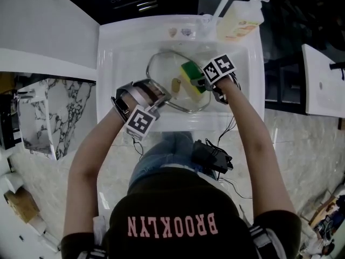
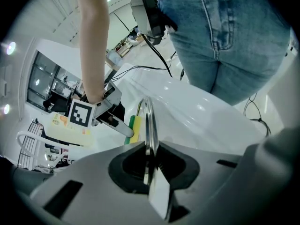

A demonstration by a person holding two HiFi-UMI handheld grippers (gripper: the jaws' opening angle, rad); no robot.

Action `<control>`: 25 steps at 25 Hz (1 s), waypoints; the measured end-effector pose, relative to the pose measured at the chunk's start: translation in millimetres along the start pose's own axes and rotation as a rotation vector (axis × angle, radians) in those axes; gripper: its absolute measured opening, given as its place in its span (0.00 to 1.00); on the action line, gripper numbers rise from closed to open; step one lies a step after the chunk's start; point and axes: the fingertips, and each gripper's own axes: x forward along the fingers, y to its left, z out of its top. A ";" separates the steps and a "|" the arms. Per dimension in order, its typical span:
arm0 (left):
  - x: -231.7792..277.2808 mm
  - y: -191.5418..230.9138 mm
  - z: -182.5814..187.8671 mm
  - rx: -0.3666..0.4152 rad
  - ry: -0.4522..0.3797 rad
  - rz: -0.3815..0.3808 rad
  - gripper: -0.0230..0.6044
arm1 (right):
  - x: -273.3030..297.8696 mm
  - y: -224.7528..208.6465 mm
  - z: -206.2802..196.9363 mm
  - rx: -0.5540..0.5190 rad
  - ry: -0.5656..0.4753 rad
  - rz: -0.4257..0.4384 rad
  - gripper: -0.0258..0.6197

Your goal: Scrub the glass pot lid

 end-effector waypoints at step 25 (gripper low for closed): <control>0.8 -0.8 0.0 -0.014 0.031 -0.019 0.09 | 12.9 124.2 44.8 -0.309 -0.018 0.188 0.46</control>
